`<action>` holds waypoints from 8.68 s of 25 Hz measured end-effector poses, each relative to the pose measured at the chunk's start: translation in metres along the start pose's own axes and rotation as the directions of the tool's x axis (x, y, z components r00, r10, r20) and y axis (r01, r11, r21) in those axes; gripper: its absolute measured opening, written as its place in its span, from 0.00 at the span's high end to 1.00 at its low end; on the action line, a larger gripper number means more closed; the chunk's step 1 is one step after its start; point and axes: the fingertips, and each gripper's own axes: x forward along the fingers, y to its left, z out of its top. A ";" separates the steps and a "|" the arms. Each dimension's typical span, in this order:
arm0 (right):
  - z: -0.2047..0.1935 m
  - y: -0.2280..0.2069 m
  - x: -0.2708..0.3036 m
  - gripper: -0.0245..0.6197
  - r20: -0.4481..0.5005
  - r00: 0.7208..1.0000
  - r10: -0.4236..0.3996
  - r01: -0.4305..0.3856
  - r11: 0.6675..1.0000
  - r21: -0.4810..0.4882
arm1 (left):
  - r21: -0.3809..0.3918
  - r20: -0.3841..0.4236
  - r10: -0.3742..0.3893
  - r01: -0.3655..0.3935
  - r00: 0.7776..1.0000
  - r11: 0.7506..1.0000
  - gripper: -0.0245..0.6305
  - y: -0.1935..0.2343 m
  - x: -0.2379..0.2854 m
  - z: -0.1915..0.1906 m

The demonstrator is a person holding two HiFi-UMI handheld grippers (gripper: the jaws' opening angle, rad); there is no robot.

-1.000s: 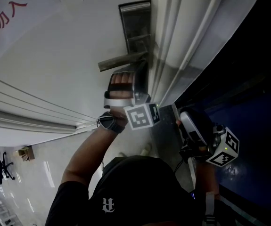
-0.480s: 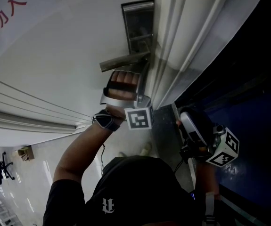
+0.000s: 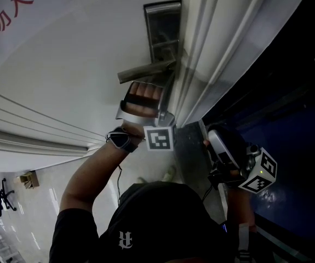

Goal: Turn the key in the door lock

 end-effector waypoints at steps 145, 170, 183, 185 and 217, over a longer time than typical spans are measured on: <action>-0.018 -0.014 -0.002 0.94 -0.124 0.983 -0.139 0.098 0.953 -0.287 | 0.223 -0.097 -0.074 0.094 0.993 0.970 0.89 0.004 -0.009 0.006; 0.010 -0.014 -0.029 0.94 -0.054 0.989 -0.139 0.125 0.972 -0.201 | -0.838 -0.022 -0.018 -0.028 1.000 -0.545 0.81 0.009 -0.006 -0.034; 0.011 -0.024 -0.039 0.94 -0.055 0.987 -0.148 0.137 0.977 -0.164 | -0.829 -0.047 -0.008 -0.043 0.999 -0.558 0.86 0.006 0.008 -0.029; 0.010 -0.024 -0.039 0.94 -0.058 0.988 -0.147 0.136 0.978 -0.161 | -0.839 -0.039 -0.012 -0.040 0.999 -0.542 0.86 0.006 0.008 -0.029; 0.005 -0.024 -0.040 0.94 -0.045 0.993 -0.112 0.106 0.986 -0.128 | -0.832 -0.119 -0.163 -0.008 0.979 0.555 0.89 0.004 0.009 -0.019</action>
